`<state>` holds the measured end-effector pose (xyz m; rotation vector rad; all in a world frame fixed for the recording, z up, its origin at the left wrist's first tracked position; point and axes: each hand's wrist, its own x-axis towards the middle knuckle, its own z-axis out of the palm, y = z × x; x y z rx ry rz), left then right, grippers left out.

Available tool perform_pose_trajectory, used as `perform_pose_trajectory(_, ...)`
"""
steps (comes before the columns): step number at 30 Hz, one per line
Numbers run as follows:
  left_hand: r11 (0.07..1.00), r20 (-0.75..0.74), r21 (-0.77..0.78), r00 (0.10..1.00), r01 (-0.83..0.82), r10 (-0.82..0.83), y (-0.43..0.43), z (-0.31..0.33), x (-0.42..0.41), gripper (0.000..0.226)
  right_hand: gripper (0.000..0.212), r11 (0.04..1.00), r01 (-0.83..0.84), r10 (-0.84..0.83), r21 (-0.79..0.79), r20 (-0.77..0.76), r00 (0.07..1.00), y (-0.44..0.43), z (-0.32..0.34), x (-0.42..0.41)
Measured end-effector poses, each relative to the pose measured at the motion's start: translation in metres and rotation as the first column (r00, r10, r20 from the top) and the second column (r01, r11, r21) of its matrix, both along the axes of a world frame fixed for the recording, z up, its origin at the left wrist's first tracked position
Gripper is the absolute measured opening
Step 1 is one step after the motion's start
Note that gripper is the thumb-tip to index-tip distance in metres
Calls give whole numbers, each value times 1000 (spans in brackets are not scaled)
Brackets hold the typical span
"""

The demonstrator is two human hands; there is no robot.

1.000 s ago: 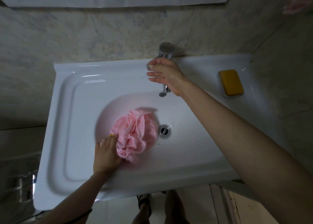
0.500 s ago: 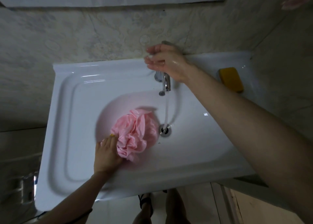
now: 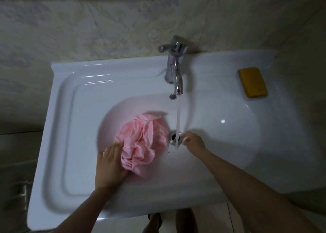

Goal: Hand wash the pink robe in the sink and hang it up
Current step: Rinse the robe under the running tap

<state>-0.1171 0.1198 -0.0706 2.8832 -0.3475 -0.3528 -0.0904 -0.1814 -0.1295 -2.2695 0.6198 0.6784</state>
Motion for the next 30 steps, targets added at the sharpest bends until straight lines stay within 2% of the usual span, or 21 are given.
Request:
perform_pose_trajectory(3, 1000, 36, 1, 999, 4, -4, 3, -6, 0, 71, 7, 992, -80, 82, -94, 25, 996, 3, -15, 15)
perform_pose_trajectory(8, 1000, 44, 9, 999, -9, 9, 5, -10, -2, 75, 13, 960, -79, 110, -270, 102, 989, 9, -24, 24)
perform_pose_trajectory(19, 1000, 52, 17, 999, -15, 14, 1, -5, -2, 71, 14, 912, -58, 105, -407, 96, 990, 20, -30, 32)
perform_pose_trajectory(23, 1000, 75, 4, 997, -8, 7, 1, -4, -2, 71, 14, 923, -56, 97, -380, 91, 991, 23, -29, 34)
perform_pose_trajectory(25, 1000, 69, -9, 998, -7, 8, 0, -2, -2, 71, 14, 952, -65, 83, -298, 47, 995, 19, -24, 32)
perform_pose_trajectory(28, 1000, 46, -15, 999, -7, 7, 0, 1, -2, 71, 18, 994, 35, -32, -102, 34, 999, 6, -13, 18)
perform_pose_trajectory(30, 1000, 21, 3, 1000, -3, 3, 0, 1, -2, 72, 22, 997, 32, -31, -69, 22, 999, -2, -4, -3)
